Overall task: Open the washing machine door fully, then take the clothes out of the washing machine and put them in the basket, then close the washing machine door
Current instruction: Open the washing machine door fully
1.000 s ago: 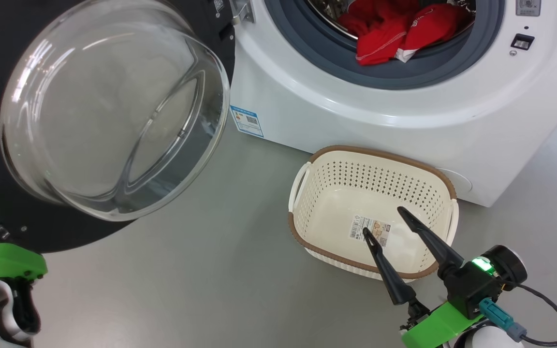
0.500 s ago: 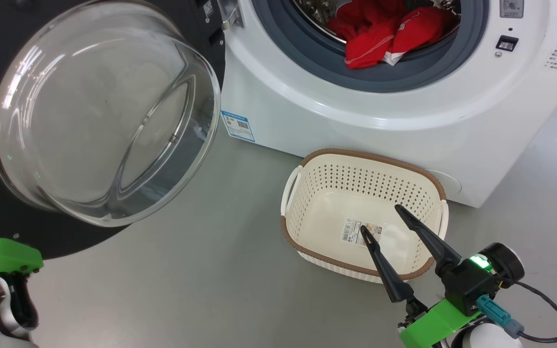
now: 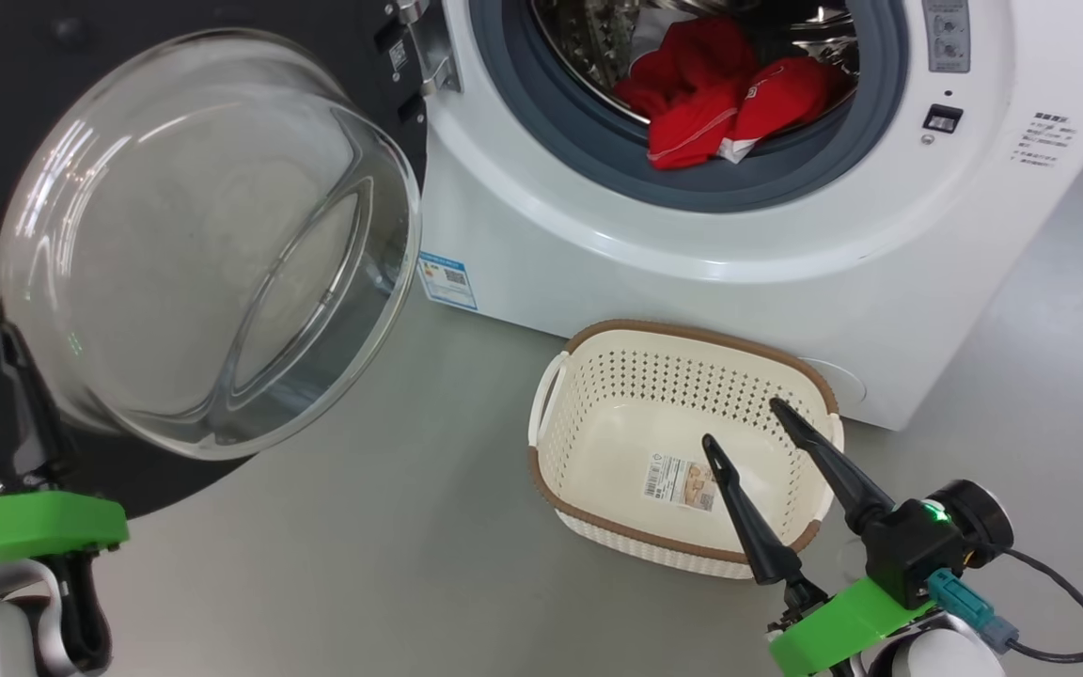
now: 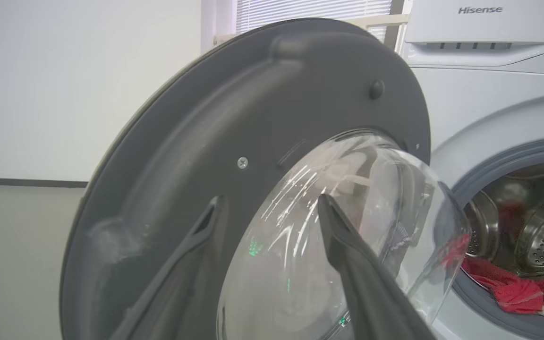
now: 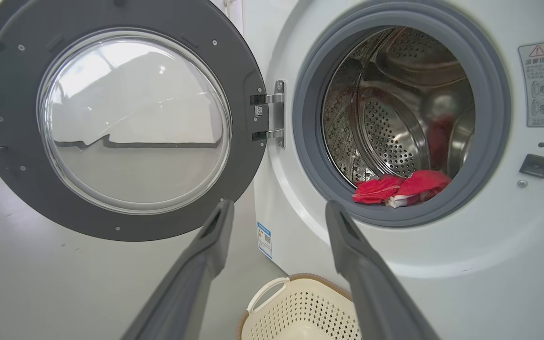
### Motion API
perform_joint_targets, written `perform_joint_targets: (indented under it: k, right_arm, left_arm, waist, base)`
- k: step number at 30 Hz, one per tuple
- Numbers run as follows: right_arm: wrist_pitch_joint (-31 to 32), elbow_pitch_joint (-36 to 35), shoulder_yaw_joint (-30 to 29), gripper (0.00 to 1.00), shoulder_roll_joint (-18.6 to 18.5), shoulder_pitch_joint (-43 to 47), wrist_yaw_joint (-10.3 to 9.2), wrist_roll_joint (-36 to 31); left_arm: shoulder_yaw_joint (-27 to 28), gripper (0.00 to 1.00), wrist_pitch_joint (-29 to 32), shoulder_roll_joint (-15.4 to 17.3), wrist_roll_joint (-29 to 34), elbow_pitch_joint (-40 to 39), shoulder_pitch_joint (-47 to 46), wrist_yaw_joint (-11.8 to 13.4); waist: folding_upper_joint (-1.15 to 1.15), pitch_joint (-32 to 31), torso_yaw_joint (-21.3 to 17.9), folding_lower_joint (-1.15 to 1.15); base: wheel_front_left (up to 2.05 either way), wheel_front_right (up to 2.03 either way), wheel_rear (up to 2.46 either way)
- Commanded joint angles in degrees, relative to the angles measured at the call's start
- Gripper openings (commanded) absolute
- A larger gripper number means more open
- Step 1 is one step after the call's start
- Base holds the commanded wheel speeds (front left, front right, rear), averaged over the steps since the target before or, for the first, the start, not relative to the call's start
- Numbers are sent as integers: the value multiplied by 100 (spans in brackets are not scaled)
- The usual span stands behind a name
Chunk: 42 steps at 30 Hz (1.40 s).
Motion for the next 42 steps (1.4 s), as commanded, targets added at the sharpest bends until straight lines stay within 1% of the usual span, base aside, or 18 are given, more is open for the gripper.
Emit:
perform_joint_targets:
  k: [1,7,12,15,19,23,25,28,30,35,38,42]
  right_arm:
    - [-35,-157,69,100,51,-35,36,61]
    - [-36,-243,-261,100,113,25,36,94]
    - [-36,-328,-600,100,139,37,36,16]
    - [-36,-373,-792,100,146,32,36,72]
    - [-36,-433,-1102,100,148,10,36,343]
    - [-37,-500,-1354,100,149,-34,36,293]
    - [-37,-473,-1346,100,149,-42,36,102]
    - [-37,-511,-1444,100,149,-89,36,-16]
    - [-37,-547,-1501,100,149,-99,36,9]
    - [-37,-593,-1464,100,149,-11,36,120]
    - [-37,-628,-1423,100,150,40,36,108]
    - [-37,-719,-1406,100,150,193,36,116]
  left_arm:
    - [99,100,-51,178,77,-267,5,-55]
    - [-482,100,-39,27,137,-1019,257,-373]
    - [-978,100,4,-46,256,-1451,469,-434]
    - [-1239,100,88,-77,141,-1533,593,-507]
    - [-1498,100,147,-95,36,-1556,727,-567]
    - [-1644,100,158,-47,42,-1517,832,-596]
    - [-1667,100,121,-3,79,-1544,895,-603]
    - [-1623,100,74,52,83,-1583,1025,-602]
    - [-1609,100,59,73,-37,-1585,1131,-627]
    - [-1575,100,85,250,-157,-1467,1501,-658]
    - [-1544,100,71,276,-189,-1444,1637,-661]
    - [-1340,100,13,287,-146,-1457,1916,-458]
  waist:
    - [0,-87,-94,0]
    - [0,-273,-404,0]
    - [0,-345,-753,0]
    - [0,-356,-997,0]
    - [0,-337,-1330,0]
    - [0,-305,-1671,0]
    - [0,-288,-1847,0]
    - [0,-268,-2102,0]
    - [0,-274,-2263,0]
    - [0,-393,-2624,0]
    - [0,-448,-2732,0]
    - [0,-589,-2887,0]
  base:
    - [0,0,0]
    - [0,0,0]
    - [0,0,0]
    - [0,0,0]
    - [0,0,0]
    - [0,0,0]
    - [0,0,0]
    - [0,0,0]
    - [0,0,0]
    - [0,0,0]
    - [0,0,0]
    - [0,0,0]
